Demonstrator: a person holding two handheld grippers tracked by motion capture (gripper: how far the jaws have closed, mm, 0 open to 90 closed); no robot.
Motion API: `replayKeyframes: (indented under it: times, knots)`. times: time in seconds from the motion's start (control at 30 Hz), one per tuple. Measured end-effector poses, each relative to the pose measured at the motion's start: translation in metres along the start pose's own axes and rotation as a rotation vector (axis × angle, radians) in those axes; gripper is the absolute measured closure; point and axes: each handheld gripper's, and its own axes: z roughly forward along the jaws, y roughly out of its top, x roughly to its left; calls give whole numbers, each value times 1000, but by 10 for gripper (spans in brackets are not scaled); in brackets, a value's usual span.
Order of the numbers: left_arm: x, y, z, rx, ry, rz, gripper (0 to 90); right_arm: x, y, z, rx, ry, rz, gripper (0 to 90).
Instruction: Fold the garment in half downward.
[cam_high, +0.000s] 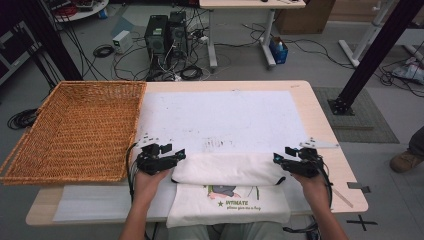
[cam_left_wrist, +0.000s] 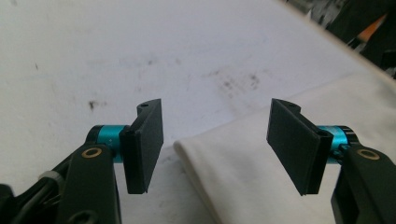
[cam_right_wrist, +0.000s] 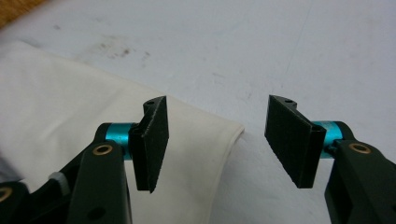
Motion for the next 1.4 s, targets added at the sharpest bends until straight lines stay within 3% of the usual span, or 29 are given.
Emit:
replayKeyframes:
  times: [0.1, 0.13, 0.2, 0.23, 0.27, 0.3, 0.33, 0.4, 0.43, 0.5, 0.53, 0.6, 0.67, 0.73, 0.8, 0.83, 0.87, 0.9, 0.93, 1.07, 1.1, 1.13, 1.17, 1.23, 1.27, 1.3, 1.33, 1.37, 1.4]
  knots:
    - [4, -3, 15, 94, -2, -11, 363, 0, 3, 22, 83, 3, -2, 437]
    - [4, -4, 19, 116, -5, -15, 364, -2, 2, 30, 137, 0, 0, 474]
    - [5, -5, 21, 133, -5, -12, 367, -2, 1, 32, 159, 12, 0, 528]
    - [5, -6, 21, 138, -26, -20, 428, -1, -1, 33, 159, 10, -16, 565]
    - [4, -6, 22, 150, -29, -2, 545, -1, -2, 32, 159, 14, -32, 658]
    - [3, -7, 22, 164, -43, 16, 664, -1, -2, 32, 162, 46, -35, 749]
    - [1, -7, 23, 167, -45, 35, 852, 2, -1, 32, 165, 57, -60, 807]
    - [-1, -5, 21, 129, -46, 35, 864, 2, 3, 31, 152, 48, -66, 821]
    - [1, -2, 19, 96, -50, 22, 864, 2, 3, 31, 152, 48, -66, 821]
    - [8, 9, 16, 16, -43, -9, 865, -5, 15, 31, 76, 32, -39, 822]
    - [8, 9, 16, 16, -43, -9, 865, -7, 21, 32, 59, 22, -38, 821]
    - [13, 20, 16, -29, -40, -16, 865, -9, 27, 34, 43, 16, -35, 821]
    - [17, 31, 19, -76, -28, -16, 865, -12, 46, 43, 10, -12, -42, 821]
    - [22, 39, 25, -98, -20, -24, 865, -13, 52, 47, 0, -18, -47, 821]
    - [26, 38, 34, -82, 12, -35, 848, -16, 62, 60, 9, -46, -58, 797]
    - [26, 38, 34, -82, 12, -35, 776, -16, 62, 60, 9, -46, -58, 797]
    - [26, 36, 36, -75, 26, -55, 776, -17, 61, 64, 20, -53, -48, 733]
    - [26, 34, 37, -68, 40, -77, 648, -19, 60, 67, 27, -67, -35, 632]
    - [27, 32, 36, -64, 41, -82, 539, -24, 56, 65, 20, -73, 32, 532]
    - [24, 25, 27, -69, 50, -77, 478, -31, 51, 49, -26, -86, 68, 438]
    - [24, 24, 24, -63, 50, -66, 464, -32, 47, 36, -52, -78, 69, 431]
    - [22, 22, 22, -62, 53, -59, 464, -32, 47, 36, -52, -78, 69, 431]
    - [22, 20, 19, -58, 60, -45, 463, -31, 42, 24, -74, -72, 64, 432]
    - [20, 15, 17, -44, 61, -50, 463, -30, 39, 20, -69, -63, 70, 439]
    - [20, 13, 16, -33, 62, -52, 463, -28, 36, 18, -63, -56, 67, 456]
    - [19, 11, 16, -20, 57, -56, 464, -22, 29, 18, -11, -54, 42, 485]
    - [18, 8, 17, -5, 55, -64, 464, -22, 29, 18, -11, -54, 42, 485]
    - [18, 6, 18, 11, 51, -65, 470, -17, 23, 23, 39, -39, 31, 515]
    - [16, 3, 19, 20, 47, -70, 470, -17, 23, 23, 39, -39, 31, 515]
